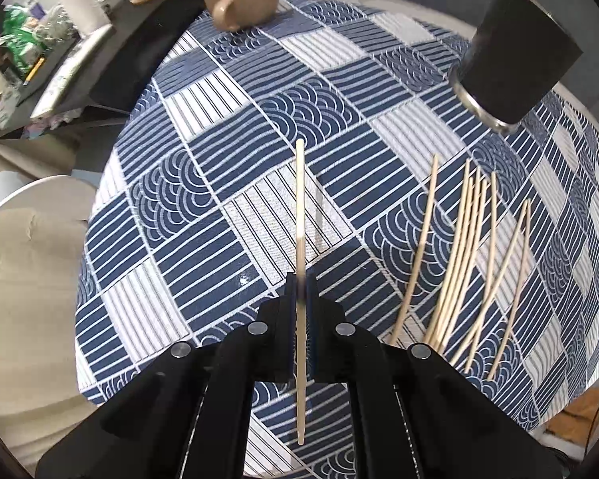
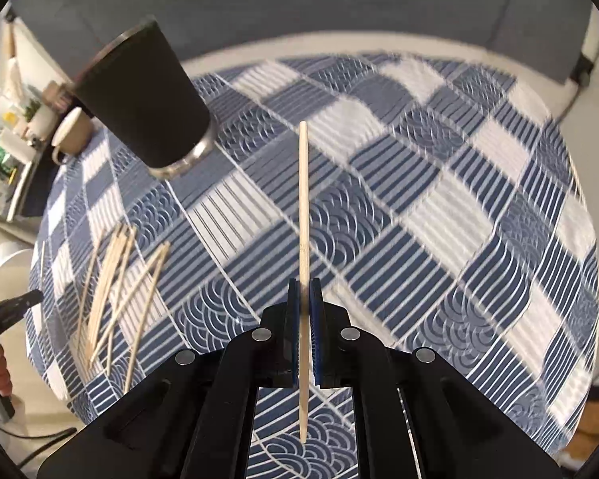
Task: Organize utensils
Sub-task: 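Lift the left tool's stick over the black holder while the right tool carries its stick there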
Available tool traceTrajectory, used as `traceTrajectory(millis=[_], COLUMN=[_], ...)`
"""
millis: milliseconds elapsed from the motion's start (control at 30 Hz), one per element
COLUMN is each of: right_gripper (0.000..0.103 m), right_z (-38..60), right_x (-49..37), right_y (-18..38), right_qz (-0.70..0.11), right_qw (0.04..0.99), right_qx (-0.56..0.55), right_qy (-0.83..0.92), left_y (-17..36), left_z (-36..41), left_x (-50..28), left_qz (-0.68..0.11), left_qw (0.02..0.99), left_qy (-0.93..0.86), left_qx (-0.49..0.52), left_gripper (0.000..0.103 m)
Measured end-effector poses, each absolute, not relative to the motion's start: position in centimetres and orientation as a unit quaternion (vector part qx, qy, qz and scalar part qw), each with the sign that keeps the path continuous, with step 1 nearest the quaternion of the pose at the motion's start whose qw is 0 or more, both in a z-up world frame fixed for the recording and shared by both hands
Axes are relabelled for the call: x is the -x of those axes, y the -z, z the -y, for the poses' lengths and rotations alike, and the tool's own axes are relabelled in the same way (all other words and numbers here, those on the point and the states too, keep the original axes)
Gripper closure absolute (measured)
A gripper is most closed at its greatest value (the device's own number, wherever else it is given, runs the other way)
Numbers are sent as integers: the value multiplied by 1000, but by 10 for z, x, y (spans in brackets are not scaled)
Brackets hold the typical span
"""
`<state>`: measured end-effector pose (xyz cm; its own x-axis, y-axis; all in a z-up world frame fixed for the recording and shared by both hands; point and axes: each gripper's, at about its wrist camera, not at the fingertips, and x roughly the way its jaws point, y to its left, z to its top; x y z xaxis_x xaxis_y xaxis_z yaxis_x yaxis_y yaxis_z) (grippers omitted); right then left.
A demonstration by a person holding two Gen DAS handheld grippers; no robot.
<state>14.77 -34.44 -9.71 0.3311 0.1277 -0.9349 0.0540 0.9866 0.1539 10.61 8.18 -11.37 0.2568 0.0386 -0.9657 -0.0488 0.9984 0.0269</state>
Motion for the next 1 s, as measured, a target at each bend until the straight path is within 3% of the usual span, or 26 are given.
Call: traceTrajectory(millis=[567, 1000], right_gripper=[98, 98], right_z=[341, 312], right_x=[-183, -244], right_y=[-11, -73], right_qz=[-446, -335], right_qw=[882, 909], right_qx=[-78, -141], right_qy=[-134, -205], left_y=[17, -92], left_z=[-17, 14], left_x=[-139, -221], left_qz=[-516, -371], left_qw=[856, 923], left_qy=[-29, 105], left_qx=[-13, 26], left_gripper=[98, 98])
